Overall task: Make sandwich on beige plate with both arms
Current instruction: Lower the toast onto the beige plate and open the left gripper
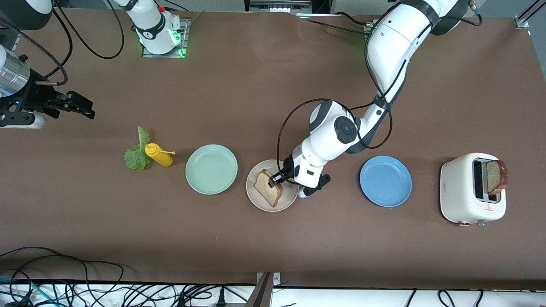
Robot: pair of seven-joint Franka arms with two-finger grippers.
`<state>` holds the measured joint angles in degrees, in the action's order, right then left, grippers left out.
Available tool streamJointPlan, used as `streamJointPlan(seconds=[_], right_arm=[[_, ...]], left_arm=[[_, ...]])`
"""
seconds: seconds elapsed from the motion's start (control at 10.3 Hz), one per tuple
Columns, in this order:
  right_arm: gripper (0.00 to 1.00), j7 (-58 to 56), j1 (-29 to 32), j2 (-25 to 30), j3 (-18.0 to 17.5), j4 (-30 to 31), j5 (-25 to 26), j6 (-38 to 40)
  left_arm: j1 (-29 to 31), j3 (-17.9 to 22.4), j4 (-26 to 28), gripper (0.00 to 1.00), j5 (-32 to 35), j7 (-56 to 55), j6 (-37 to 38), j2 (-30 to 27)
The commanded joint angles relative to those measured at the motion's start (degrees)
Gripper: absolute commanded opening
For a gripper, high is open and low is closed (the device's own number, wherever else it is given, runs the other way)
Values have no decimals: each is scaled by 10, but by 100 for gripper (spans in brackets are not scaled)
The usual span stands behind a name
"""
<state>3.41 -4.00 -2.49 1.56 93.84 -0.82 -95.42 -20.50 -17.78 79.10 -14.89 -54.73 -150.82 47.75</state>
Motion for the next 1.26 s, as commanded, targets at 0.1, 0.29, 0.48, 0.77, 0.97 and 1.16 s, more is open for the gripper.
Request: streamJointPlan(seconds=[0.1, 0.29, 0.48, 0.77, 0.97, 1.16], right_arm=[[100, -2, 0, 10, -1, 6, 6, 2], [100, -2, 0, 10, -1, 6, 6, 2], [100, -2, 0, 10, -1, 6, 6, 2], [100, 5, 0, 3, 0, 6, 0, -4], [100, -29, -18, -8, -6, 10, 35, 6], [100, -28, -18, -15, -5, 21, 35, 23]], left_arm=[[3, 14, 1, 93, 34, 20, 54, -16], [8, 13, 0, 99, 91, 26, 107, -20], [13, 13, -3, 100, 130, 44, 154, -22], [41, 13, -4, 100, 159, 56, 205, -43], [79, 13, -3, 100, 164, 93, 259, -76], [133, 13, -5, 100, 163, 158, 333, -127]])
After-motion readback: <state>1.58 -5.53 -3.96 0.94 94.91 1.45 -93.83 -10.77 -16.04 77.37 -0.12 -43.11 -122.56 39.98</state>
